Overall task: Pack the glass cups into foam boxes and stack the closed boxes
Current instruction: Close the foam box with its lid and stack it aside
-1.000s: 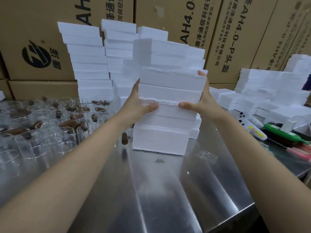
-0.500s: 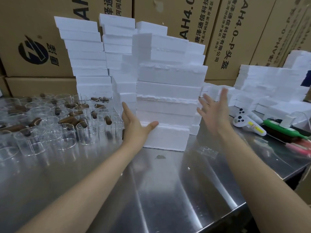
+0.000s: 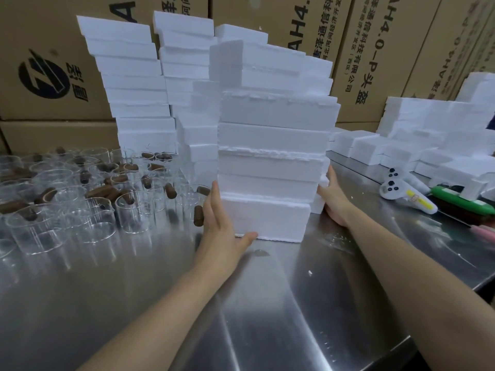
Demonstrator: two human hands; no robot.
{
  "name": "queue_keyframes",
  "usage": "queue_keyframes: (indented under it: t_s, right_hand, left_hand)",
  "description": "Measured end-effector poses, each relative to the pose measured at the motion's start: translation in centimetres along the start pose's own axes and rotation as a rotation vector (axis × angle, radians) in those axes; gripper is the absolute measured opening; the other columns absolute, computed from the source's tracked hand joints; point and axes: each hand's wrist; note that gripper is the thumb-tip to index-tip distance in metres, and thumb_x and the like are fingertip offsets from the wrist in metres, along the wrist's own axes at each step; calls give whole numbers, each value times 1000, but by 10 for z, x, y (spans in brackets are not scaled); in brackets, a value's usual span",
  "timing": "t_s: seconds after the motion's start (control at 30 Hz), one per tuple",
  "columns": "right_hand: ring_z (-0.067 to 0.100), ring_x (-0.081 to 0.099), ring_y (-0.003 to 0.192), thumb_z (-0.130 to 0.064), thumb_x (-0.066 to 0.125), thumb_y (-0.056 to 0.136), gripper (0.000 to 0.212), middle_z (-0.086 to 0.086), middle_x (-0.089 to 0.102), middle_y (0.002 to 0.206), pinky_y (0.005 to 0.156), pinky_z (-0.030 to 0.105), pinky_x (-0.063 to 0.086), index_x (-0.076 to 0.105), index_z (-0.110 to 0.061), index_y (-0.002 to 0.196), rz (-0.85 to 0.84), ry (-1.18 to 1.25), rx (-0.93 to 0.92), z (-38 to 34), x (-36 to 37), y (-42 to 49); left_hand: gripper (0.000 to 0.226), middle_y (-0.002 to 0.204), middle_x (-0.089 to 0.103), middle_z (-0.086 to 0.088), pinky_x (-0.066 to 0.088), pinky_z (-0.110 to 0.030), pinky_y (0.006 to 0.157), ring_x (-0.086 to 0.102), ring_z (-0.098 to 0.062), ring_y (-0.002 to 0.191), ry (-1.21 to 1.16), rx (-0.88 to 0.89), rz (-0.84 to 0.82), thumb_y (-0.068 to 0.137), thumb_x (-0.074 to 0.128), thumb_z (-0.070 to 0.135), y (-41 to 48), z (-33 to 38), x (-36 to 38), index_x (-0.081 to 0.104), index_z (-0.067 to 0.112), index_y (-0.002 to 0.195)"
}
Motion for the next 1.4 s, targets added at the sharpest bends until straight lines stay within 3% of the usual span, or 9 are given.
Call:
queue_keyframes:
  t_s: [0.17,0.27,0.37,0.47,0.67,0.8,0.97,1.23,1.4]
  right_hand:
    - [3,50,126,-19,88,68,127,-19,40,146,111,42,38,-4,-39,152,-117,-150,35,-2,-9,4]
    - [0,47,127,-30,92,55,145,-30,39,140,112,38,37,-18,-42,149,-175,-229,81,-2,-11,4]
    - [10,36,137,-14,89,65,143,-25,31,146,115,39,31,-25,-40,147,-205,-266,100,-1,-11,5]
    - [4,34,133,-12,87,67,134,-34,27,140,107,29,31,-15,-41,149,-206,-328,61,-2,-11,3]
    - [9,32,134,-25,88,66,123,-14,30,146,108,29,29,1,-32,152,-14,-343,93,1,-42,-12]
    - [5,30,123,-28,87,68,114,-14,30,135,99,24,27,9,-29,151,57,-467,112,0,-74,-31]
    - [12,32,127,-32,87,67,110,-10,29,135,101,28,30,14,-27,149,56,-555,144,-4,-98,-46]
    - [23,37,134,-32,91,60,113,6,37,146,110,40,33,22,-19,148,291,-605,116,-1,-139,-96]
    - [14,41,120,-48,88,45,121,-8,38,133,100,35,36,22,-27,145,368,-614,78,-14,-164,-134]
  left_hand:
    - [124,155,0,-3,17,-21,108,15,-22,144,51,-34,-31,83,72,13,3,-3,-1,-36,57,123]
    - [110,152,4,-10,17,-10,97,25,-24,135,132,4,-14,83,72,8,2,-5,0,-14,46,141]
    - [88,149,1,-10,32,-22,97,26,-24,128,267,34,-28,85,70,12,2,-3,1,14,34,149]
    - [79,145,5,-13,38,-36,99,27,-27,125,326,9,-31,86,69,16,3,-1,2,21,31,147]
    - [77,142,8,-17,42,-42,98,32,-32,122,393,-5,-53,87,67,23,5,3,1,20,30,147]
    - [78,143,10,-19,44,-42,96,35,-34,120,442,-1,-55,88,66,24,4,7,2,15,31,147]
    - [80,141,10,-20,47,-43,91,42,-34,114,501,4,-64,90,64,28,4,10,4,3,35,140]
    - [79,144,8,-22,45,-31,81,41,-31,114,689,-72,-103,93,56,37,22,25,29,4,29,152]
    - [78,147,10,-23,47,-33,88,31,-36,126,677,-83,-136,94,55,39,34,39,49,4,30,152]
Point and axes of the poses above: each hand's wrist, its own y-axis towards the middle knuckle, its own x-axis out of the palm, z = x × y
